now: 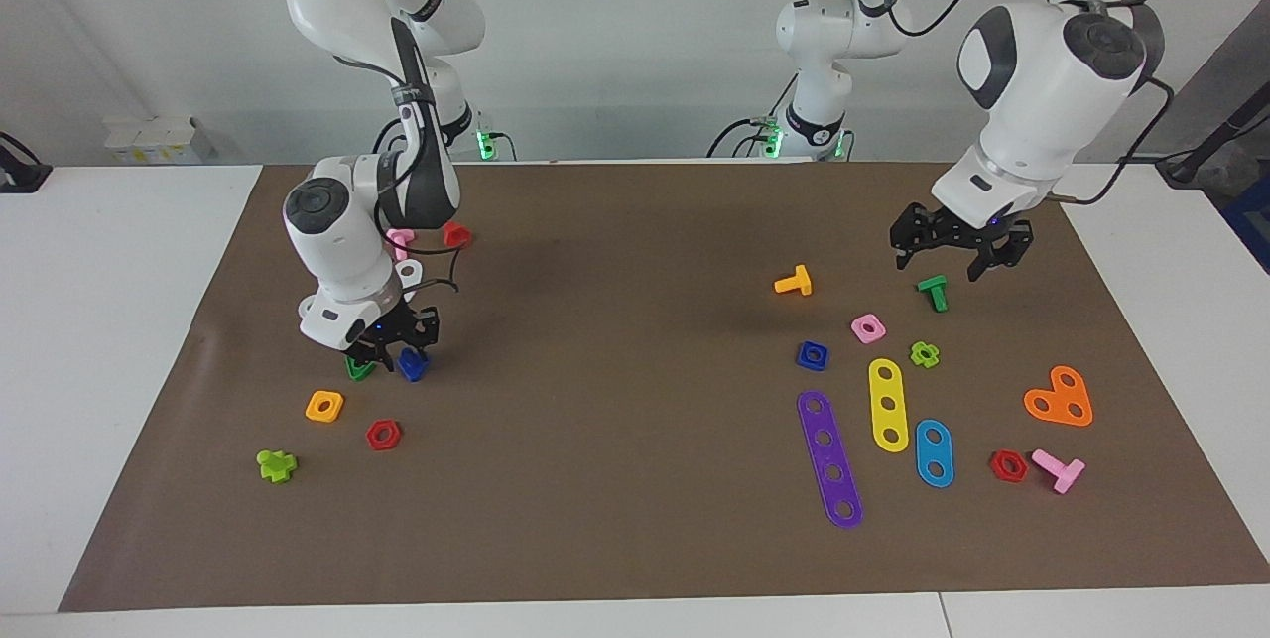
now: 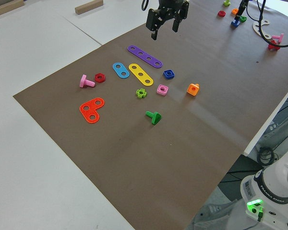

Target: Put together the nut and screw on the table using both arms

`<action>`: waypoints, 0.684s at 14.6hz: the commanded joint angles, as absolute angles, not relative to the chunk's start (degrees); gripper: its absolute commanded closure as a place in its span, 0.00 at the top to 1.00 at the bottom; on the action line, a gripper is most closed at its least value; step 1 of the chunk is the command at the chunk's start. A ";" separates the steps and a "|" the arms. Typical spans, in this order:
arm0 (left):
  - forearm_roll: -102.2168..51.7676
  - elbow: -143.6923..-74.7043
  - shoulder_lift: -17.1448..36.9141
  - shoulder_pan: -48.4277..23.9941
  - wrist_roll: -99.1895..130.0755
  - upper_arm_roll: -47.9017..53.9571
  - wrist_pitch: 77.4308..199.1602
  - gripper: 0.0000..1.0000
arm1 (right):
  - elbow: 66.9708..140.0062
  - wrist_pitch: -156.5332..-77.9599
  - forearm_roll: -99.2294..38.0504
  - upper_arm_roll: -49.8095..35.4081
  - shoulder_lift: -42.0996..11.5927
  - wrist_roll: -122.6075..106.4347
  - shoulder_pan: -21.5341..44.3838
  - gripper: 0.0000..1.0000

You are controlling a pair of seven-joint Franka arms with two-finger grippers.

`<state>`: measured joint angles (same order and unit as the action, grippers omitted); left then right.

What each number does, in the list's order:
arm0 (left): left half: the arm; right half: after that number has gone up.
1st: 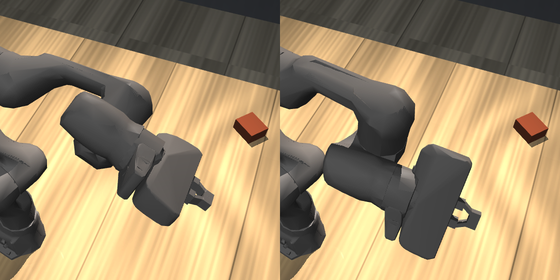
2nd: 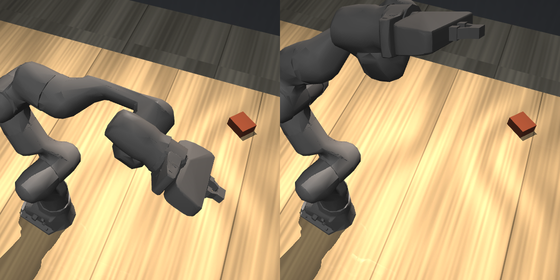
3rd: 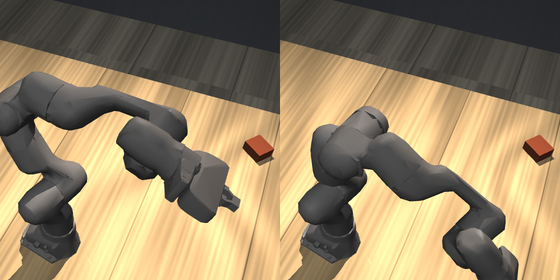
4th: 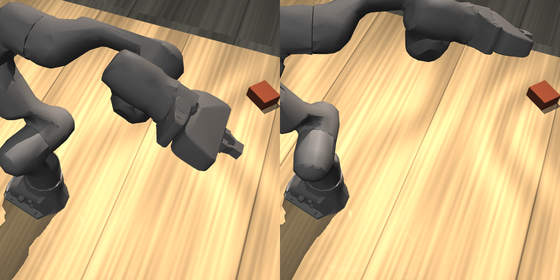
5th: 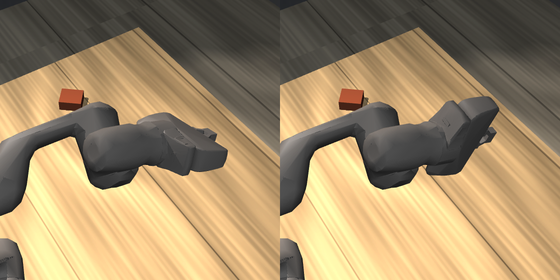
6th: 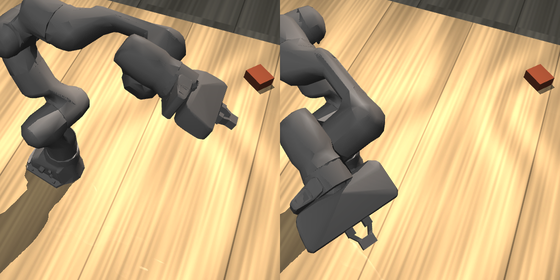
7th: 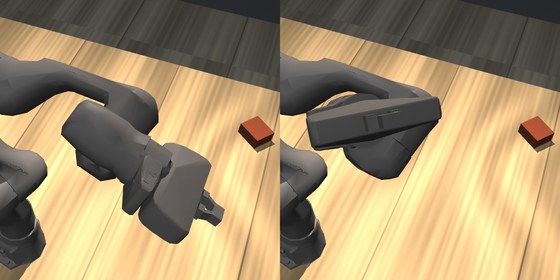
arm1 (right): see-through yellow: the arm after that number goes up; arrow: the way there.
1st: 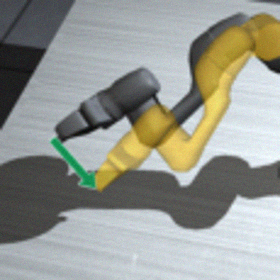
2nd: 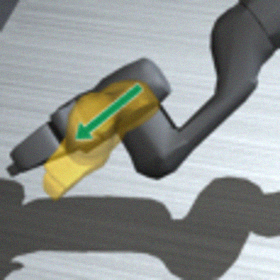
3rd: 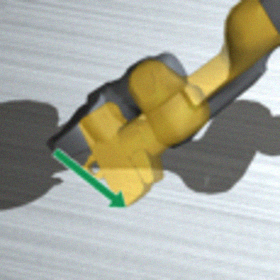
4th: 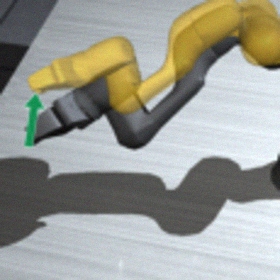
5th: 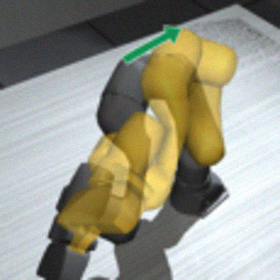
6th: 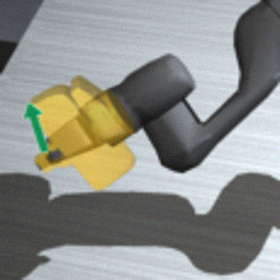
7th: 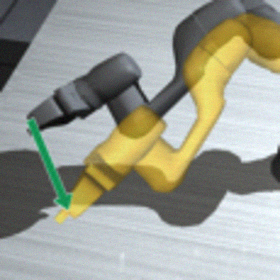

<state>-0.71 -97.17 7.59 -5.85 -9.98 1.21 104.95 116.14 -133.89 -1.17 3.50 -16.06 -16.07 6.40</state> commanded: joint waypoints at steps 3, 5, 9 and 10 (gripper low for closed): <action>-0.70 -104.92 8.96 -6.68 -6.16 0.53 118.88 0.99 | 116.72 -135.44 -2.72 3.43 -16.52 -18.63 6.06 0.44; -0.96 -105.82 10.97 -7.38 -4.23 0.53 121.89 0.96 | 116.63 -135.44 -2.72 3.43 -16.52 -18.55 6.06 0.32; -1.05 -105.91 16.42 -10.89 2.01 0.53 127.96 0.93 | 116.54 -135.35 -2.81 3.43 -16.52 -17.32 6.06 0.00; -1.05 -105.91 17.39 -11.33 2.37 0.53 128.66 0.92 | 116.11 -135.00 -2.81 3.43 -16.61 -17.23 6.06 0.00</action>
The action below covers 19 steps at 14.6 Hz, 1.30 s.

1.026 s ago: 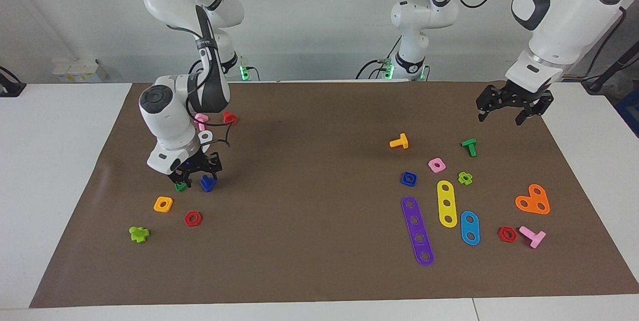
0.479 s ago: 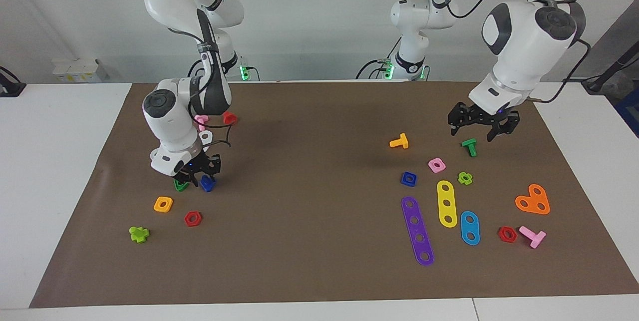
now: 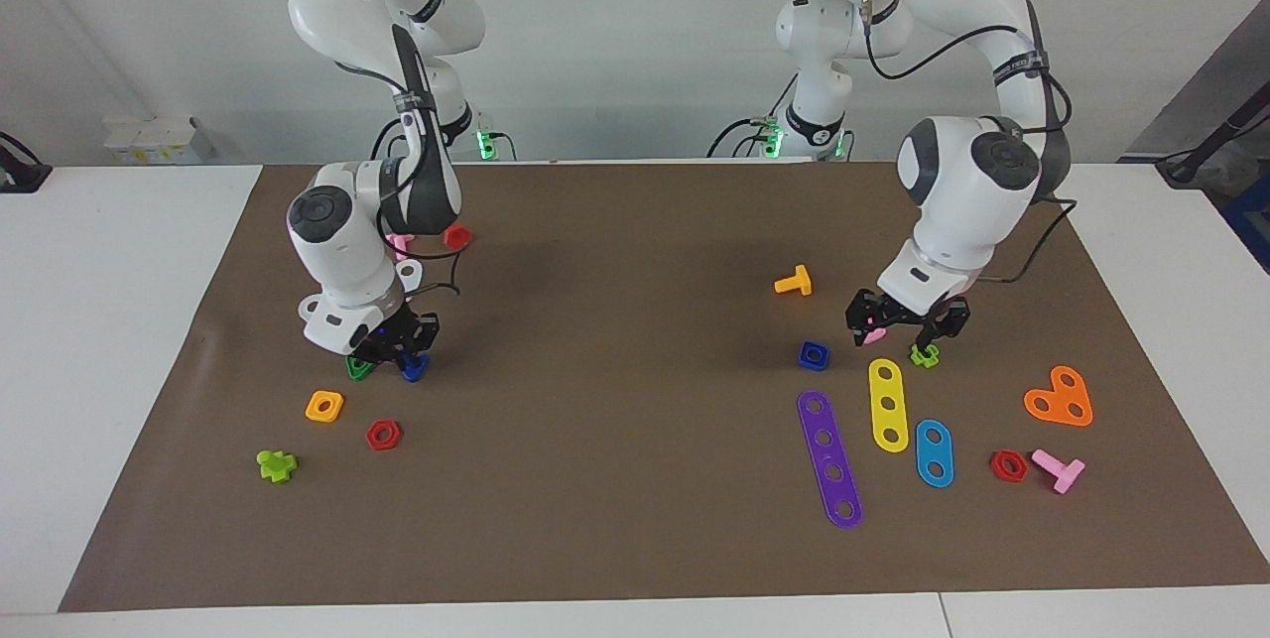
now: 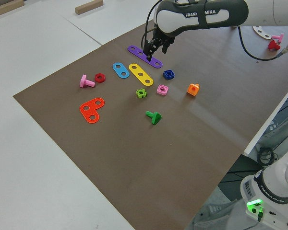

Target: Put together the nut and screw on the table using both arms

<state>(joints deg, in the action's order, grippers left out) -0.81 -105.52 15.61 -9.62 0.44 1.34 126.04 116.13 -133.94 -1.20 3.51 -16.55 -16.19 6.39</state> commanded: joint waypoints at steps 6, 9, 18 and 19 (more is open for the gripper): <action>-0.97 -109.68 19.16 -11.95 2.46 0.44 132.54 0.87 | 107.25 -127.97 -2.73 3.34 -15.47 -2.07 11.32 0.00; -0.97 -111.09 18.81 -12.48 2.20 0.44 132.28 0.84 | 103.72 -130.33 -1.93 3.34 -16.26 13.57 18.43 0.00; -0.97 -111.27 18.63 -14.15 -15.28 0.53 132.71 0.84 | 89.47 -132.97 6.04 3.34 -32.34 47.09 35.95 0.00; -0.97 -111.27 18.63 -14.06 -15.90 0.61 132.80 0.84 | 89.56 -134.37 6.24 3.34 -32.95 48.68 36.30 0.00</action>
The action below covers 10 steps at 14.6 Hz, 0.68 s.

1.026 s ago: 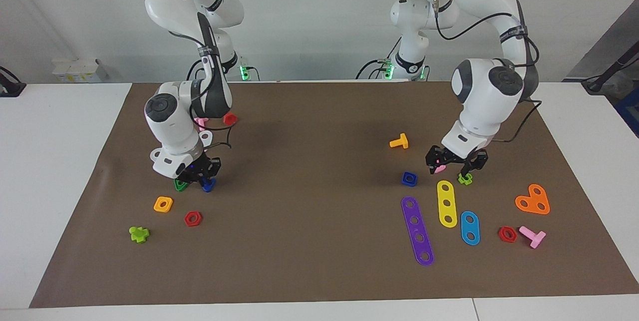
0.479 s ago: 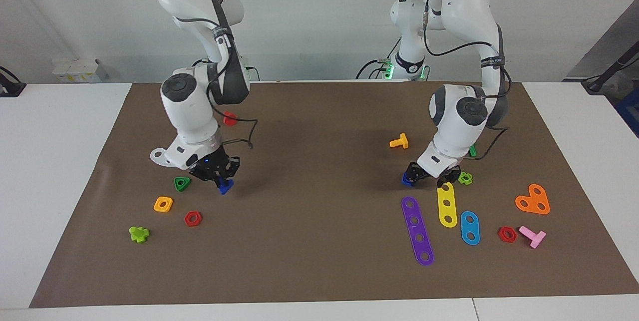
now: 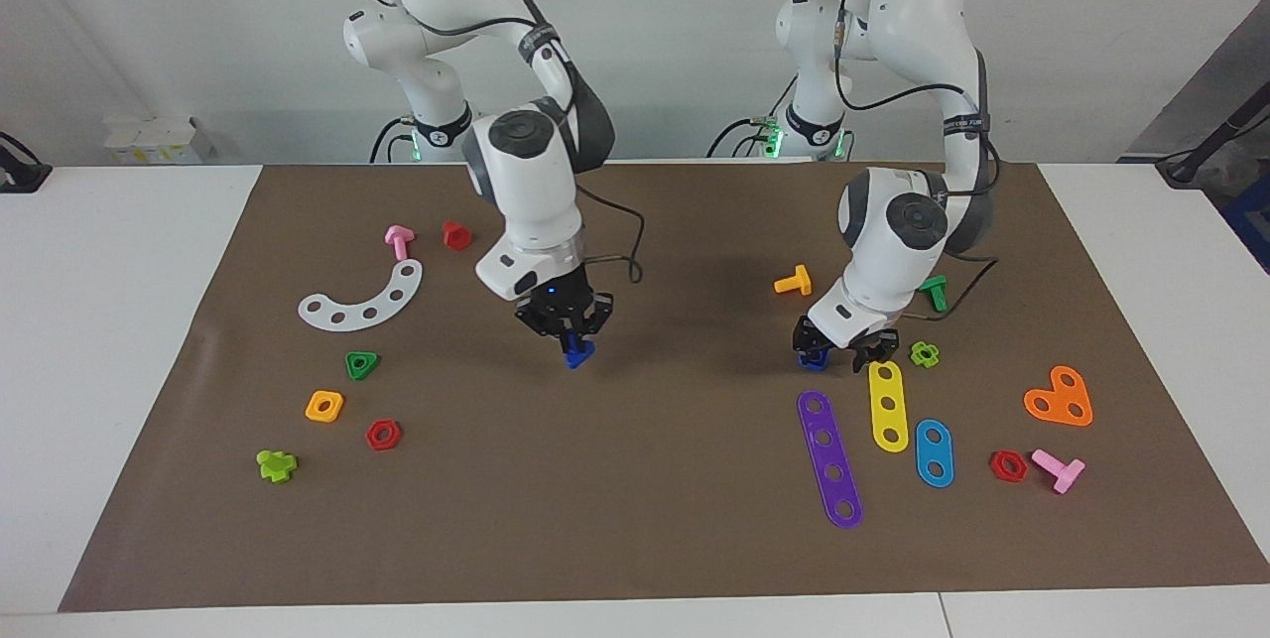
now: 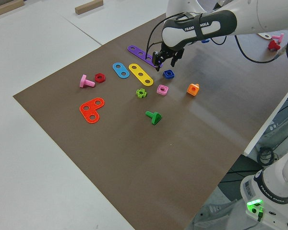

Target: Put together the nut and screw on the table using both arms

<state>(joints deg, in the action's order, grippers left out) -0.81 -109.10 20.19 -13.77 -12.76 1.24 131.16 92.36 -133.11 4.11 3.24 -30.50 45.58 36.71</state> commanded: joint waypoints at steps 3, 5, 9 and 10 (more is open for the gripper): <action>-0.97 -111.44 19.07 -13.89 -21.69 0.62 133.68 0.84 | 89.56 -136.58 6.07 3.34 -34.19 51.50 37.71 0.00; -0.97 -113.37 19.07 -13.97 -23.02 0.53 135.69 0.84 | 89.73 -136.76 5.80 3.34 -34.28 51.94 37.79 0.00; -0.97 -115.75 18.99 -14.50 -24.16 0.53 137.82 0.84 | 90.35 -138.17 5.71 3.34 -34.19 52.38 37.97 0.99; -0.97 -115.84 18.90 -14.50 -24.60 0.53 137.55 0.84 | 90.35 -137.90 5.80 3.34 -34.10 52.38 37.97 1.00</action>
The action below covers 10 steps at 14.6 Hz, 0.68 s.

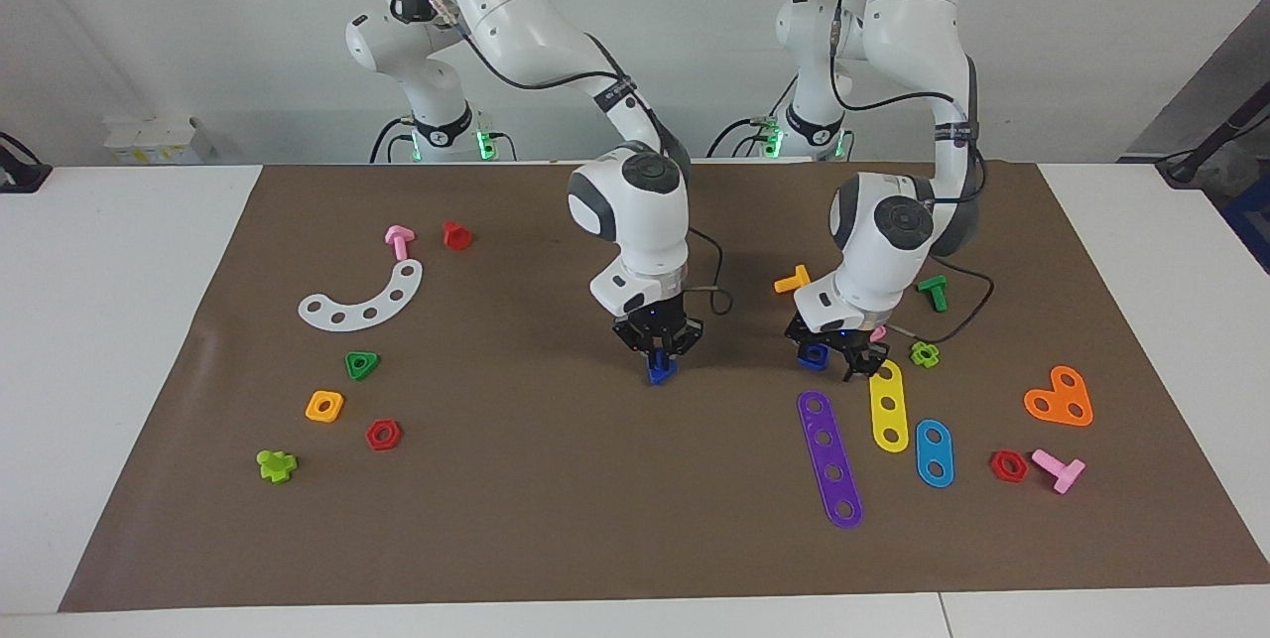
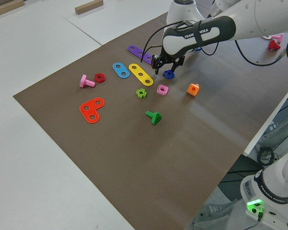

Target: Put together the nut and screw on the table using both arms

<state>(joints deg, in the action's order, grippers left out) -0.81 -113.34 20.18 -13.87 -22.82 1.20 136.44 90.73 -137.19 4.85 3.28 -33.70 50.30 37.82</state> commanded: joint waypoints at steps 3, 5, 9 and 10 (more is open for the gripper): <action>-0.97 -116.10 18.81 -14.50 -24.61 0.53 137.29 0.81 | 90.26 -136.15 5.80 3.43 -32.35 52.21 37.18 1.00; -0.97 -115.58 18.90 -14.41 -24.61 0.62 137.28 0.81 | 90.35 -133.08 5.71 3.60 -28.41 51.68 35.08 1.00; -0.97 -113.91 19.25 -13.80 -24.70 0.62 137.29 0.82 | 90.61 -125.62 5.54 3.52 -21.11 48.00 29.28 1.00; -0.97 -113.12 19.42 -13.62 -24.70 0.62 136.94 0.82 | 90.53 -123.33 5.45 3.52 -19.35 46.34 27.79 1.00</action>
<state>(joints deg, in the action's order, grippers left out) -0.81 -113.23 20.00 -13.87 -23.68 1.02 136.46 89.16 -126.66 4.85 4.24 -23.23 48.65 30.41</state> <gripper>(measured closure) 0.176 0.000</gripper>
